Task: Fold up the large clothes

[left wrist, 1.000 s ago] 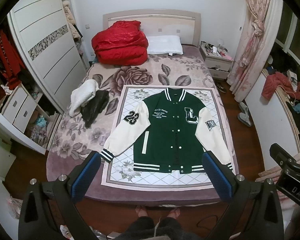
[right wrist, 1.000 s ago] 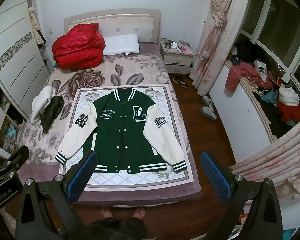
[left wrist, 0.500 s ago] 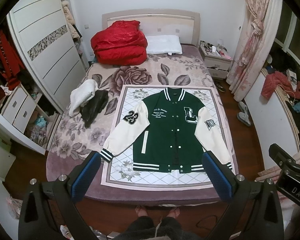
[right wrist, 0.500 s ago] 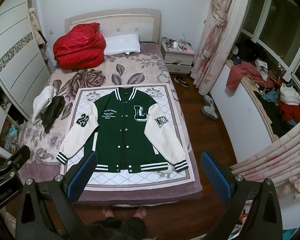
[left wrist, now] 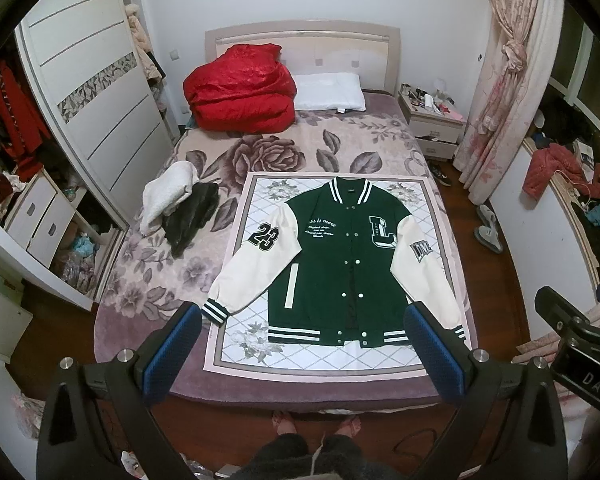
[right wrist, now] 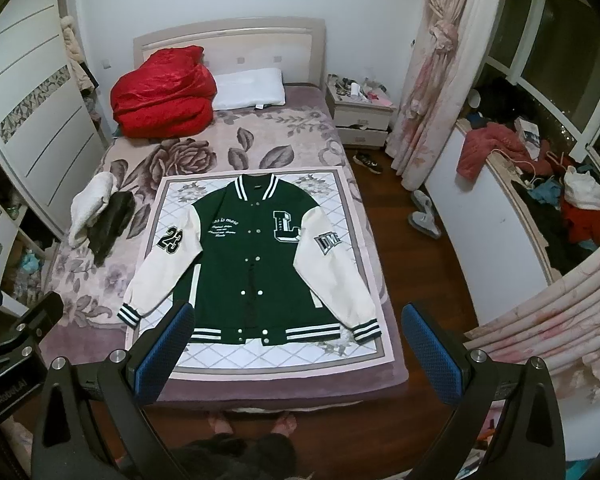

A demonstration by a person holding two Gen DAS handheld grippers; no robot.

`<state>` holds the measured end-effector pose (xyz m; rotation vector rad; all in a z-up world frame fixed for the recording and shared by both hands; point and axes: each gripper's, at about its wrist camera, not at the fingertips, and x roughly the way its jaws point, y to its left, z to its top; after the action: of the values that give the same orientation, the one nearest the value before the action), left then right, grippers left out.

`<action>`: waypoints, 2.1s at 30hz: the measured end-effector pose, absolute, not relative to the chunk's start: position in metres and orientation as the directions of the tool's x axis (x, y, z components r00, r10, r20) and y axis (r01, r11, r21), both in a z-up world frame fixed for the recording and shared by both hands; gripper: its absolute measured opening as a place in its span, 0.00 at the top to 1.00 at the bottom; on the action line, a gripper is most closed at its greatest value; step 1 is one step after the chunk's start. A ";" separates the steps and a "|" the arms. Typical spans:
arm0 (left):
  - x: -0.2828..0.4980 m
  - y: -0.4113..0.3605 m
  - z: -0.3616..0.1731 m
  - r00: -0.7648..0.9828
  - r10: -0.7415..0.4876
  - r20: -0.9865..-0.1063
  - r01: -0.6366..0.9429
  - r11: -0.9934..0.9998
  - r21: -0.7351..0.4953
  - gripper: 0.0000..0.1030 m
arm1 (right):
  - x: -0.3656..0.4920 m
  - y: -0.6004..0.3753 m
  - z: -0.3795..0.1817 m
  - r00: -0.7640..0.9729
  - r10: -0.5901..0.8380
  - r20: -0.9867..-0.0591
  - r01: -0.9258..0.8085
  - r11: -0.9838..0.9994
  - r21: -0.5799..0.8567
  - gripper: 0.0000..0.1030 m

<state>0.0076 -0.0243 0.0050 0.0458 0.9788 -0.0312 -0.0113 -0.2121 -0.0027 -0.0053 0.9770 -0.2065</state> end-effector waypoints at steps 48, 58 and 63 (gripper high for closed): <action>0.044 -0.009 -0.024 0.619 0.106 -0.778 -0.008 0.992 0.129 0.00 | 0.015 -0.224 -0.027 0.508 -0.167 -0.845 0.227 0.972 -0.055 0.00; 0.134 0.005 -0.213 0.494 0.243 -0.835 0.017 0.957 0.289 0.00 | 0.112 -0.263 -0.238 0.268 -0.147 -0.952 0.318 0.946 -0.057 0.09; 0.174 -0.012 -0.338 0.334 0.287 -0.898 0.039 0.947 0.317 0.00 | 0.157 -0.288 -0.394 0.112 -0.059 -0.992 0.319 0.948 -0.020 0.19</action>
<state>0.1737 -0.0124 -0.3380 0.3052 1.2244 0.1653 0.1570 -0.2880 -0.3939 0.2179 1.4347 -0.2801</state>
